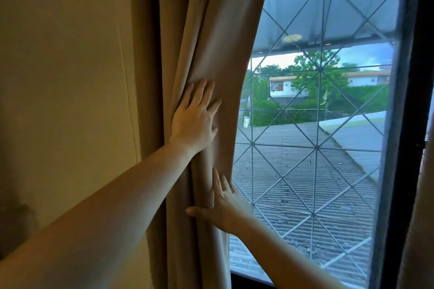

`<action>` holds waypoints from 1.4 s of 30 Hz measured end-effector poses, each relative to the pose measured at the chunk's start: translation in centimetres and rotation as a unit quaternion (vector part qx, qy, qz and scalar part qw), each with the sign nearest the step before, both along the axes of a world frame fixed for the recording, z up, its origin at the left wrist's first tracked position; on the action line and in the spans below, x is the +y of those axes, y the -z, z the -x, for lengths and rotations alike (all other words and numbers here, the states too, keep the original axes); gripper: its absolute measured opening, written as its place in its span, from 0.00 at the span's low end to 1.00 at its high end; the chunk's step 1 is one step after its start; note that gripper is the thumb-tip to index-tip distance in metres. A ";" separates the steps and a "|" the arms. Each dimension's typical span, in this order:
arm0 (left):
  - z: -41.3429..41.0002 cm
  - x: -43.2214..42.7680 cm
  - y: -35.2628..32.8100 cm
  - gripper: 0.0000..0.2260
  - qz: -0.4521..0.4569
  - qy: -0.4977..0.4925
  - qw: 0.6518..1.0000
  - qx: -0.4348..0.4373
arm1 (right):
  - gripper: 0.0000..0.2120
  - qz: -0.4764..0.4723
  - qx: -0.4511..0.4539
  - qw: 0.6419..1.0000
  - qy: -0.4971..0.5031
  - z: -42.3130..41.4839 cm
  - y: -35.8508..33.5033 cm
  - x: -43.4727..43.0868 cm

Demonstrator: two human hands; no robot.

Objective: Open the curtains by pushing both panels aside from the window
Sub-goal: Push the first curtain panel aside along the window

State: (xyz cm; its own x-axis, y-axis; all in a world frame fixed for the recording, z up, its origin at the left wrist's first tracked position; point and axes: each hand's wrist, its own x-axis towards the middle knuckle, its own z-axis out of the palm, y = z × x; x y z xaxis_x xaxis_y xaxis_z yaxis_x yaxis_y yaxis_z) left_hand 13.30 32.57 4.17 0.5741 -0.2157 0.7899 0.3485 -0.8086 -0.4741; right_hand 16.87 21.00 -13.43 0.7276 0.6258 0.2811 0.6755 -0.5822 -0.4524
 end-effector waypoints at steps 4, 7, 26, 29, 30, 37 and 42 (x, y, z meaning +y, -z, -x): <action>0.3 2.7 0.1 0.34 -0.003 -0.022 1.000 0.002 | 0.69 0.000 0.007 1.000 0.005 -0.3 0.3 2.9; 0.4 4.5 0.2 0.34 -0.004 -0.037 0.999 0.007 | 0.66 0.007 0.002 1.000 -0.012 -0.1 0.0 4.6; 1.3 13.1 0.3 0.31 0.013 -0.117 0.993 -0.001 | 0.66 0.028 0.021 0.997 -0.063 -0.1 -0.4 13.9; 1.6 14.3 0.2 0.31 0.011 -0.126 0.992 0.000 | 0.67 0.035 0.012 0.997 -0.065 0.3 -0.8 15.1; 1.7 14.6 0.1 0.31 0.010 -0.127 0.992 0.000 | 0.66 0.038 0.012 0.997 -0.068 0.4 -0.8 15.6; 2.2 16.0 -0.2 0.32 -0.002 -0.151 0.988 0.005 | 0.65 0.045 0.015 0.996 -0.079 1.2 -0.9 17.6; 2.5 16.0 0.1 0.31 -0.009 -0.151 0.988 0.007 | 0.64 0.046 0.014 0.996 -0.077 1.5 -0.6 17.7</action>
State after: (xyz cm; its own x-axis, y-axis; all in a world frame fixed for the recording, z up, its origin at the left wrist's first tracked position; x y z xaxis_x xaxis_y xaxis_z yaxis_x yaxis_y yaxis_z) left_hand 10.82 48.54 4.08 0.6251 -0.0465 0.7791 0.5663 -0.6600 -0.4937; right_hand 15.37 38.66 -12.85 0.6268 0.7533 0.1990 0.7487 -0.5117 -0.4214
